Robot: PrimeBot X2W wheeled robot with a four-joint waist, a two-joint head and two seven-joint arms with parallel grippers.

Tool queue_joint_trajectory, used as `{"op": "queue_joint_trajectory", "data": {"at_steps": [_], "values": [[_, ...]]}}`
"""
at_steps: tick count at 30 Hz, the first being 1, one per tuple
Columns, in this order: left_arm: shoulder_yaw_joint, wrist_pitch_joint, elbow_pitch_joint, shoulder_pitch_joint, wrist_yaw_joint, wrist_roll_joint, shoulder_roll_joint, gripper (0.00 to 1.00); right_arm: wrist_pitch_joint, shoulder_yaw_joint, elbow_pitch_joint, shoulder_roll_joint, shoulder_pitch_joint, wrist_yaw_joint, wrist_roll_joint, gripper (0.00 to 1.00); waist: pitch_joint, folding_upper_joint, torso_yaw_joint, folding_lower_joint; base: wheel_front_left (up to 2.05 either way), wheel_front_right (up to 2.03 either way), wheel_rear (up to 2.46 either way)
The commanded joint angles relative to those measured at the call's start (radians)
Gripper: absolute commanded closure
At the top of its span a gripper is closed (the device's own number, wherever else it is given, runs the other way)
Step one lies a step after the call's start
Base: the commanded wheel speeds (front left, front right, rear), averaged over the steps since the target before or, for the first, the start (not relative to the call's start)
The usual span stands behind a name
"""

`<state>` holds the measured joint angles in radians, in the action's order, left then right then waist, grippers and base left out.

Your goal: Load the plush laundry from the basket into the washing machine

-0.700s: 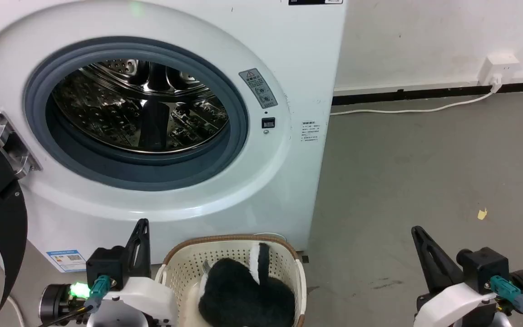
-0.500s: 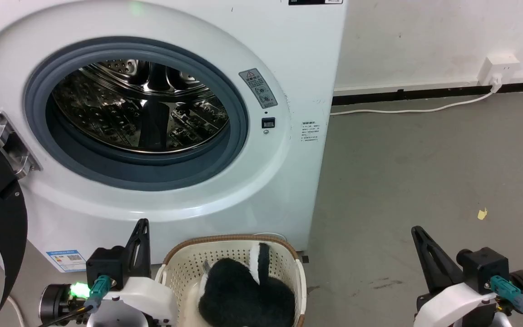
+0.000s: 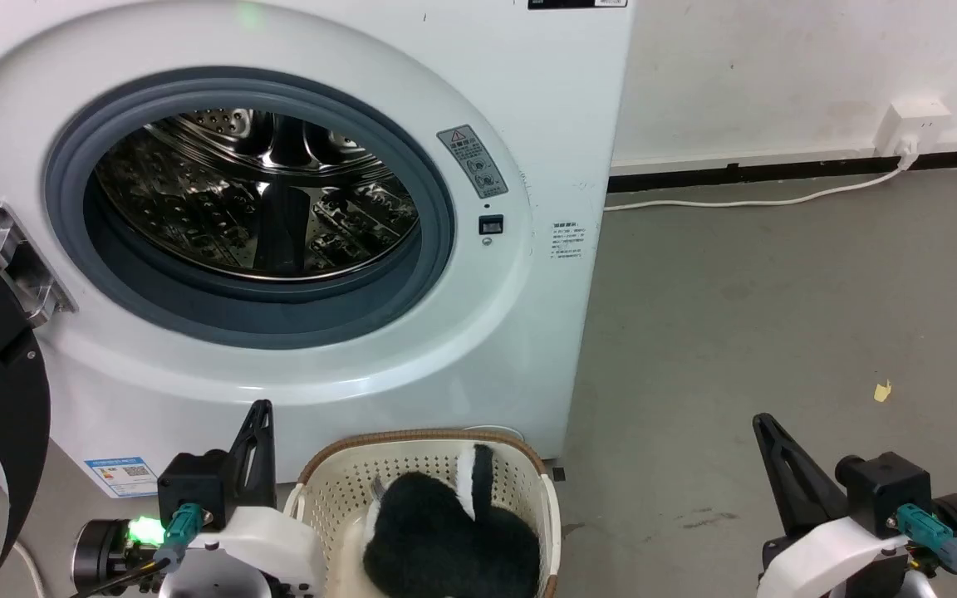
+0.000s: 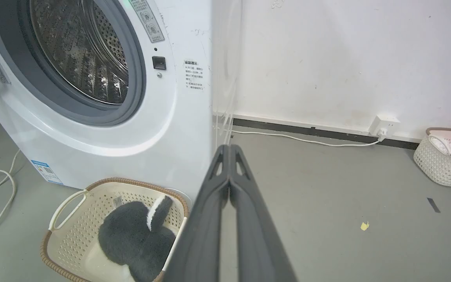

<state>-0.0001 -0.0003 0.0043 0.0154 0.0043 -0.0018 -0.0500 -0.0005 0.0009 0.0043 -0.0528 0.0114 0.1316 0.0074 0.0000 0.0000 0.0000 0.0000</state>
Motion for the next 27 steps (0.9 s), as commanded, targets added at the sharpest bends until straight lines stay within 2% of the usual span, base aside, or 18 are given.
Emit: {"op": "queue_joint_trajectory", "data": {"at_steps": [1,27], "values": [[0.000,0.000,-0.004,-0.015,-0.004,0.002,0.000,1.00,0.000,-0.001,-0.004,0.003,-0.011,-0.001,-0.007,1.00,0.000,0.0000,0.000,0.0000,0.00,0.00,0.00],[0.000,0.000,-0.004,-0.015,-0.004,0.002,0.000,1.00,0.000,-0.001,-0.004,0.003,-0.011,-0.001,-0.007,1.00,0.000,0.0000,0.000,0.0000,0.00,0.00,0.00]]}}
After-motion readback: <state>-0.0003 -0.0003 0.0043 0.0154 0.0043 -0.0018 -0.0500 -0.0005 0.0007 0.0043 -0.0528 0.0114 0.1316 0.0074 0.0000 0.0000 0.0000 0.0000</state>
